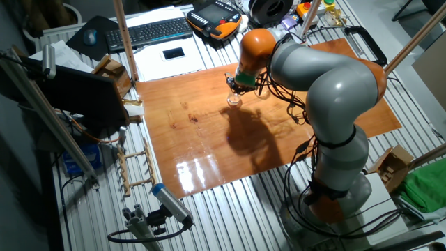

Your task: Transfer liquid using a dropper

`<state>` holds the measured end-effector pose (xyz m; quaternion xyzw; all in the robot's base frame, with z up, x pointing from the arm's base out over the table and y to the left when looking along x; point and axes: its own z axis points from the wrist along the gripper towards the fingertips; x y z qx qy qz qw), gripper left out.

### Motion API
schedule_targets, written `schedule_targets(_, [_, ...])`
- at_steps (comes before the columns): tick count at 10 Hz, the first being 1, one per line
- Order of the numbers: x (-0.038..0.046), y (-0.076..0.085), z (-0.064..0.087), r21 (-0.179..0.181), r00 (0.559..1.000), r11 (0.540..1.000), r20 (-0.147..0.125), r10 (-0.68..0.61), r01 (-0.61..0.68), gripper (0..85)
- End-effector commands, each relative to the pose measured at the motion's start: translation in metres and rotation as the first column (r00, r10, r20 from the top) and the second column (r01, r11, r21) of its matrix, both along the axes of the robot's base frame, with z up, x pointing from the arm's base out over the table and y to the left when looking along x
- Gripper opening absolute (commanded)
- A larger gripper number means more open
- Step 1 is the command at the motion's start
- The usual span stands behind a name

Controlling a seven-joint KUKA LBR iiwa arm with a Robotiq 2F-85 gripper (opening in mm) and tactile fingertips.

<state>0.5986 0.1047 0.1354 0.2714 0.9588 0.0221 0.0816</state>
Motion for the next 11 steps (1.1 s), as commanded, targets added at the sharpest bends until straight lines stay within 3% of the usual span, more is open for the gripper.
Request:
schedule_targets(1, [-0.0003, 0.0002, 0.0006, -0.002, 1.0, 1.0, 0.0, 0.0, 0.0, 13.3])
schedule_targets(6, [-0.0012, 0.0011, 0.001, -0.008, 1.0, 1.0, 0.003, -0.003, 0.003, 17.3])
schedule_targets(11, [-0.0032, 0.0032, 0.0005, -0.019, 1.0, 1.0, 0.014, -0.024, 0.024, 26.7])
